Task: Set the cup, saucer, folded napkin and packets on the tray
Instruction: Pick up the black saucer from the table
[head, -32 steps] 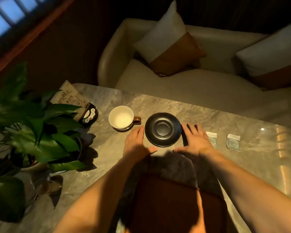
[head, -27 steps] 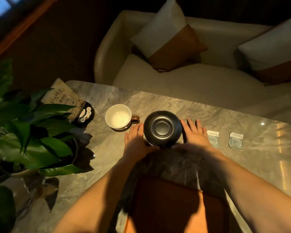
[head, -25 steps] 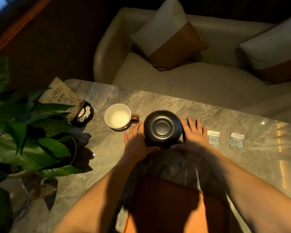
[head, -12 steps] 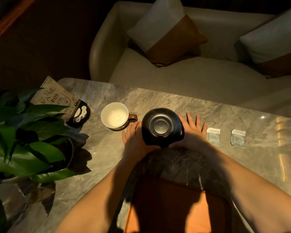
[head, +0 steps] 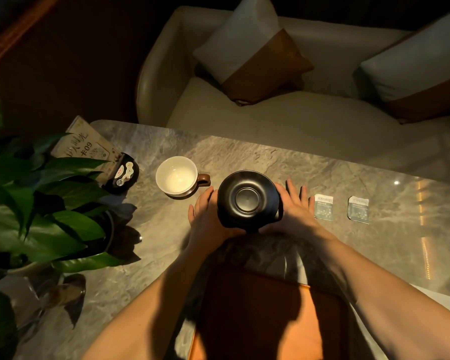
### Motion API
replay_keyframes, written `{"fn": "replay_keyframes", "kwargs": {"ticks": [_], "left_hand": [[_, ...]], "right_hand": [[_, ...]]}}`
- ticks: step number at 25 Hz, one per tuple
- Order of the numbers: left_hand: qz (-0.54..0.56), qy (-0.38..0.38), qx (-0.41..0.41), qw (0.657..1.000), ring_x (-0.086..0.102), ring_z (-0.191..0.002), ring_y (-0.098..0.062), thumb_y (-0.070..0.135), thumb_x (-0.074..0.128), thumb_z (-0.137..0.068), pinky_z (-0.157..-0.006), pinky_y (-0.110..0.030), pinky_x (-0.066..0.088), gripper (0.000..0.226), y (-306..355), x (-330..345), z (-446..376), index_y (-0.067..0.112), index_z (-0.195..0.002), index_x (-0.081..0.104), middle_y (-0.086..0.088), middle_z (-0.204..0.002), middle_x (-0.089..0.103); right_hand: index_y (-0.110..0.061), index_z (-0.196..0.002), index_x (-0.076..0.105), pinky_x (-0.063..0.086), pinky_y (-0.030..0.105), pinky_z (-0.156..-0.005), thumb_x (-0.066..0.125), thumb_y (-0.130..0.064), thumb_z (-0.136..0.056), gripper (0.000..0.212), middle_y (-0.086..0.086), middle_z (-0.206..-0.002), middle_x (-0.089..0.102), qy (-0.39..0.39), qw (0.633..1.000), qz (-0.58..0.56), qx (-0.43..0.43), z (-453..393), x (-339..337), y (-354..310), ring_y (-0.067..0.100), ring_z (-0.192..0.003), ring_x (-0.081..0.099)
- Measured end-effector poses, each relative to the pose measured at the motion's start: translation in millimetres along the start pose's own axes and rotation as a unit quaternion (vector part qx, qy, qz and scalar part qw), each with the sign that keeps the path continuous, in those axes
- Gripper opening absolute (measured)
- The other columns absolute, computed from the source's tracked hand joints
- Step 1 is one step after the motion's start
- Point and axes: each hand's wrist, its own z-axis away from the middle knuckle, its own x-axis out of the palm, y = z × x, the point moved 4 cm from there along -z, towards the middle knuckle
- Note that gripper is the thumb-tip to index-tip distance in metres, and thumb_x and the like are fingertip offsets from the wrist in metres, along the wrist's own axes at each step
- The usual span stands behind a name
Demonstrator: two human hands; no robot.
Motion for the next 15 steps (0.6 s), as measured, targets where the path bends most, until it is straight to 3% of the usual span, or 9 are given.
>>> {"fn": "replay_keyframes", "kwargs": {"ticks": [5, 10, 15], "left_hand": [[-0.004, 0.045, 0.055, 0.997, 0.043, -0.132, -0.027, 0.07, 0.083, -0.043, -0.102, -0.048, 0.037, 0.118, 10, -16, 32, 0.019, -0.141, 0.04, -0.008, -0.145, 0.046], [-0.019, 0.052, 0.082, 0.995, 0.041, -0.137, -0.034, 0.079, 0.073, -0.043, -0.105, -0.059, 0.037, 0.127, 11, -29, 74, 0.004, -0.141, 0.046, -0.02, -0.147, 0.044], [0.014, 0.006, 0.091, 0.996, 0.025, -0.145, -0.032, 0.082, 0.064, -0.045, -0.114, -0.058, 0.025, 0.126, 2, -36, 113, 0.015, -0.148, 0.036, -0.012, -0.155, 0.031]], "right_hand": [[-0.05, -0.148, -0.001, -0.015, 0.056, -0.116, 0.083, -0.07, -0.041, 0.138, 0.0, -0.165, -0.011, -0.001, 1.0, -0.022, -0.005, 38, -2, -9, 0.036, -0.146, -0.025], [-0.049, -0.148, -0.004, -0.01, 0.057, -0.119, 0.077, -0.077, -0.039, 0.139, 0.001, -0.166, -0.008, 0.012, 0.999, -0.036, 0.008, 91, 9, -18, 0.034, -0.146, -0.026], [-0.046, -0.15, -0.005, -0.009, 0.058, -0.117, 0.079, -0.076, -0.042, 0.14, 0.002, -0.166, -0.009, 0.015, 0.999, -0.027, 0.035, 139, 30, -22, 0.038, -0.146, -0.023]]}}
